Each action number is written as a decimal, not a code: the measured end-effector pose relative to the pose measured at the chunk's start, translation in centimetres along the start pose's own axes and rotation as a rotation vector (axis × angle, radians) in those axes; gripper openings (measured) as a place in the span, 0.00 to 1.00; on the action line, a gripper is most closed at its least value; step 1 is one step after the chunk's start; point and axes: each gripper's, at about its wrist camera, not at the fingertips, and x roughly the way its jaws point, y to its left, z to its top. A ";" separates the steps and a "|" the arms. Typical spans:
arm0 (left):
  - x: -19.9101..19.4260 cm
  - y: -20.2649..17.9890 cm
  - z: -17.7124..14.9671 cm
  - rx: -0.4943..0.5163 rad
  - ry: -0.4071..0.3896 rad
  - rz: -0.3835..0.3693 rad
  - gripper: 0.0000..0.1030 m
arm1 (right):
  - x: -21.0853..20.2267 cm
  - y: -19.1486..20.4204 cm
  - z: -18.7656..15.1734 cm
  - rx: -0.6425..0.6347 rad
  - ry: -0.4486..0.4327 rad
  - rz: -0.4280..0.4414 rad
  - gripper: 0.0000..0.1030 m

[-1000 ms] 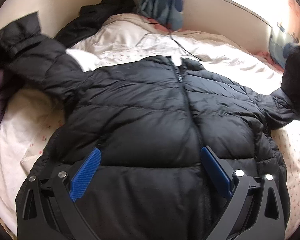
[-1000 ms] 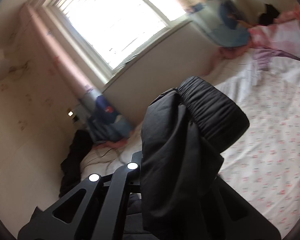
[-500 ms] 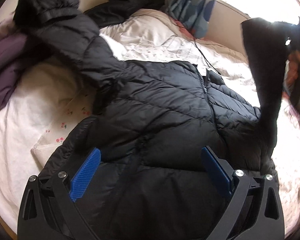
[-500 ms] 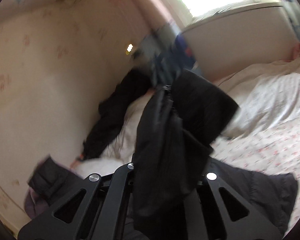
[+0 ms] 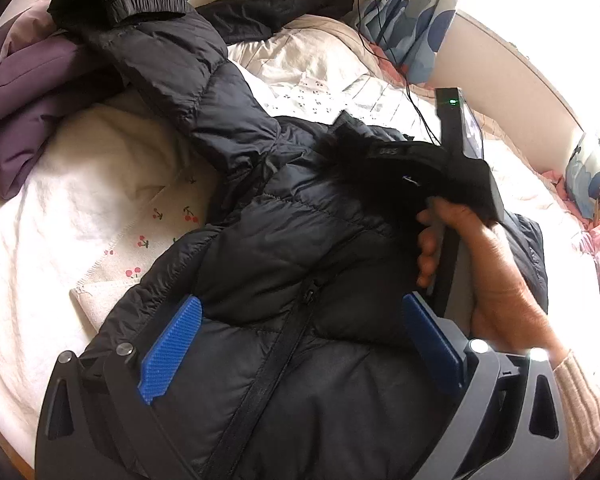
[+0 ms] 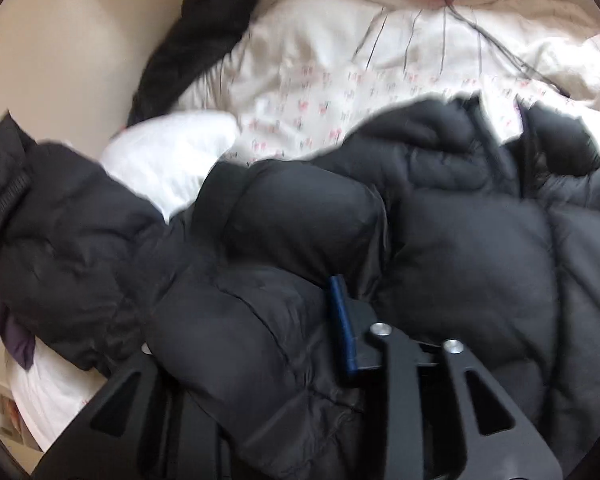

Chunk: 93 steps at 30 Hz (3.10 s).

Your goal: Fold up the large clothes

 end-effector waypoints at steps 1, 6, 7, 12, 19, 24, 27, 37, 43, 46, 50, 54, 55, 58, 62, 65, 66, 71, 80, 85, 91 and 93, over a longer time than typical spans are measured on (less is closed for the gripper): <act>0.0 0.0 0.0 -0.002 0.001 -0.001 0.93 | -0.3 0.5 -0.1 -0.005 -0.009 0.019 0.45; 0.0 0.1 0.1 -0.021 0.001 -0.011 0.93 | -3.6 2.3 -0.9 -0.035 -0.164 0.118 0.91; 0.0 0.0 0.0 -0.020 0.001 -0.011 0.93 | -2.9 2.8 -0.6 -0.050 -0.137 0.097 0.91; 0.1 -0.3 0.0 0.010 -0.006 0.018 0.93 | -1.1 4.2 -1.0 -0.083 0.037 0.129 0.91; -4.9 -2.6 0.2 0.379 -0.330 0.394 0.93 | -12.9 1.7 -6.1 0.069 -0.088 0.249 0.91; -7.3 -2.5 2.0 0.829 -0.567 0.736 0.93 | -21.7 -3.2 -16.5 0.223 -0.167 0.282 0.91; -5.9 -1.0 3.1 1.199 -0.581 0.920 0.93 | -23.0 -5.7 -20.1 0.293 -0.190 0.294 0.91; -0.8 6.4 9.1 1.839 -0.274 1.120 0.93 | -20.6 -7.4 -20.4 0.368 -0.173 0.353 0.91; 2.7 6.7 12.6 1.786 -0.049 1.018 0.56 | -20.1 -7.7 -20.4 0.393 -0.170 0.366 0.91; 3.4 6.4 14.8 1.640 -0.003 0.996 0.10 | -20.1 -7.7 -20.2 0.393 -0.167 0.365 0.91; 0.2 4.7 19.1 1.255 -0.056 0.770 0.06 | -20.5 -7.9 -20.1 0.401 -0.171 0.362 0.91; -5.4 3.8 23.8 0.843 -0.136 0.418 0.06 | -21.3 -8.0 -19.9 0.408 -0.188 0.361 0.91; -6.6 3.3 24.6 0.771 -0.155 0.336 0.06 | -21.6 -8.0 -19.8 0.406 -0.196 0.363 0.91; -8.9 1.0 25.4 0.670 -0.197 0.143 0.06 | -22.9 -8.4 -19.5 0.412 -0.228 0.369 0.91; -10.3 -4.0 25.0 0.609 -0.245 -0.074 0.06 | -24.8 -9.4 -18.6 0.422 -0.264 0.359 0.91; -10.3 -8.8 24.6 0.584 -0.272 -0.227 0.06 | -26.6 -10.9 -16.9 0.422 -0.324 0.341 0.91; -10.5 -10.5 24.4 0.579 -0.276 -0.273 0.06 | -27.1 -11.7 -15.8 0.417 -0.350 0.338 0.91; -7.3 -20.2 22.0 0.583 -0.253 -0.504 0.06 | -28.0 -16.9 -11.6 0.470 -0.414 0.428 0.91; 11.0 -32.3 8.9 0.564 0.130 -0.767 0.06 | -24.5 -27.6 -13.5 0.751 -0.444 0.668 0.93; 18.3 -31.7 2.0 0.541 0.334 -0.727 0.18 | -21.4 -31.0 -15.9 0.896 -0.403 0.758 0.93; 13.7 -28.7 2.0 0.597 0.250 -0.738 0.85 | -21.4 -31.0 -15.4 0.875 -0.396 0.764 0.93; 11.9 -27.5 2.3 0.637 0.237 -0.713 0.85 | -21.0 -30.6 -15.1 0.871 -0.396 0.761 0.93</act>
